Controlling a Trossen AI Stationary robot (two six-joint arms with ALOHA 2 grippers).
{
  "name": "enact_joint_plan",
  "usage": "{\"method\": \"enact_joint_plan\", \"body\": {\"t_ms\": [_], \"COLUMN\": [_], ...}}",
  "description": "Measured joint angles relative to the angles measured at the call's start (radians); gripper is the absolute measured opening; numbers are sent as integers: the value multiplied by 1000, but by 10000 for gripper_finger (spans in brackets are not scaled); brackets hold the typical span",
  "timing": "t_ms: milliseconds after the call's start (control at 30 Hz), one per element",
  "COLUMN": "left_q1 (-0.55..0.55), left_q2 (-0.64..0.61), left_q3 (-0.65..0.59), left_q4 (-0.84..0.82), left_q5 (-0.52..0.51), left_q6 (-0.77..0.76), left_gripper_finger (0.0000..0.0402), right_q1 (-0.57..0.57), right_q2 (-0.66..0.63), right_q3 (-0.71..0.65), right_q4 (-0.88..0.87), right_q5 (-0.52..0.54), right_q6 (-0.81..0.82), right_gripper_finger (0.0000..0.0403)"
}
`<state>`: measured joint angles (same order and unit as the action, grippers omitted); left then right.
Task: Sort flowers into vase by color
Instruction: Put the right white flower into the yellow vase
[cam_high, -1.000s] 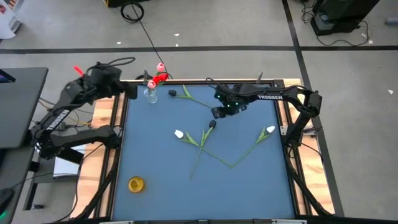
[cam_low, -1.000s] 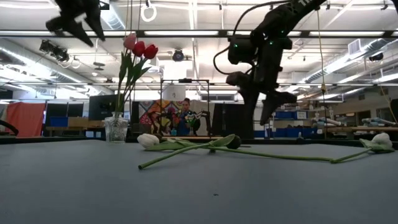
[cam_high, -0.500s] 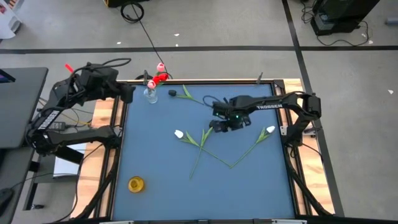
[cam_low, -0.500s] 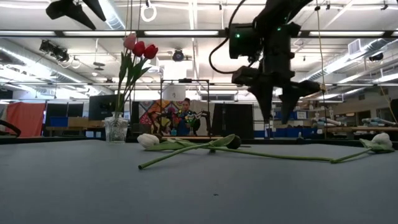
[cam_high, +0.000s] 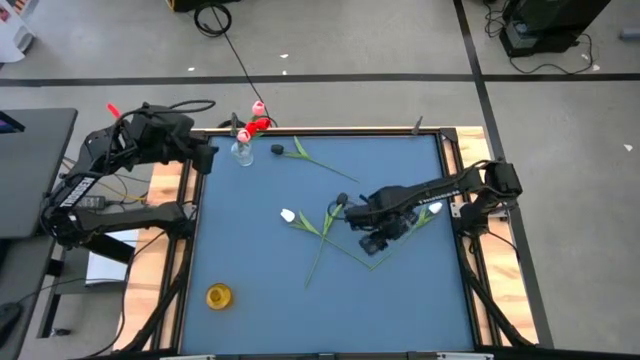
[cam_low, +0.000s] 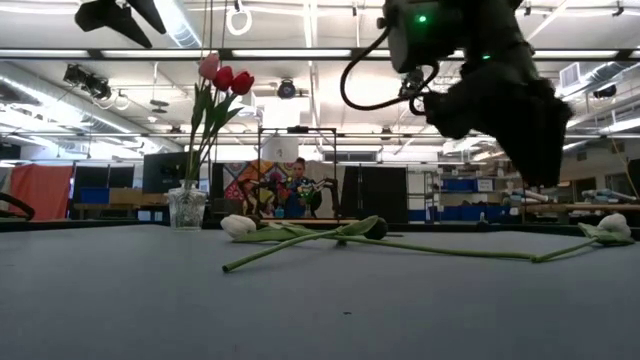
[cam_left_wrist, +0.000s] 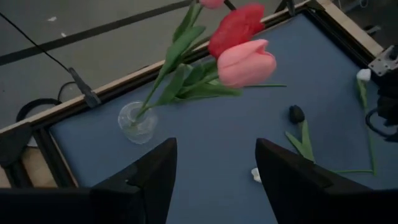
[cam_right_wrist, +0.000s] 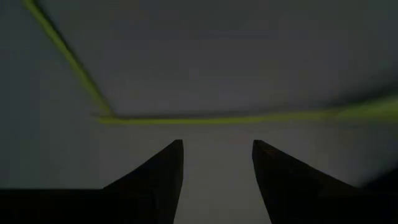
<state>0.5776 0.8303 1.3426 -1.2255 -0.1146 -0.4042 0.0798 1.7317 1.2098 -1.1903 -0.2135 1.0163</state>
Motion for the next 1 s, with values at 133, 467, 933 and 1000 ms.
{"method": "enact_joint_plan", "body": {"t_ms": [133,467,933,1000], "left_q1": [-29,-253,-559,-583], "left_q2": [5,82,252,273], "left_q3": [-1,-9,-9,-9], "left_q4": [5,28,55,55], "left_q5": [-29,-34,-83,-83], "left_q6": [-43,-263,-535,-557], "left_gripper_finger": [224,223,224,224], "right_q1": [32,62,64,64], "right_q2": [-1,-1,-2,-2], "right_q3": [-15,-283,-387,-373], "right_q4": [-31,-38,68,66], "right_q5": [116,212,276,282], "right_q6": [-422,-1005,-1012,-997], "right_gripper_finger": [199,199,154,139]}}
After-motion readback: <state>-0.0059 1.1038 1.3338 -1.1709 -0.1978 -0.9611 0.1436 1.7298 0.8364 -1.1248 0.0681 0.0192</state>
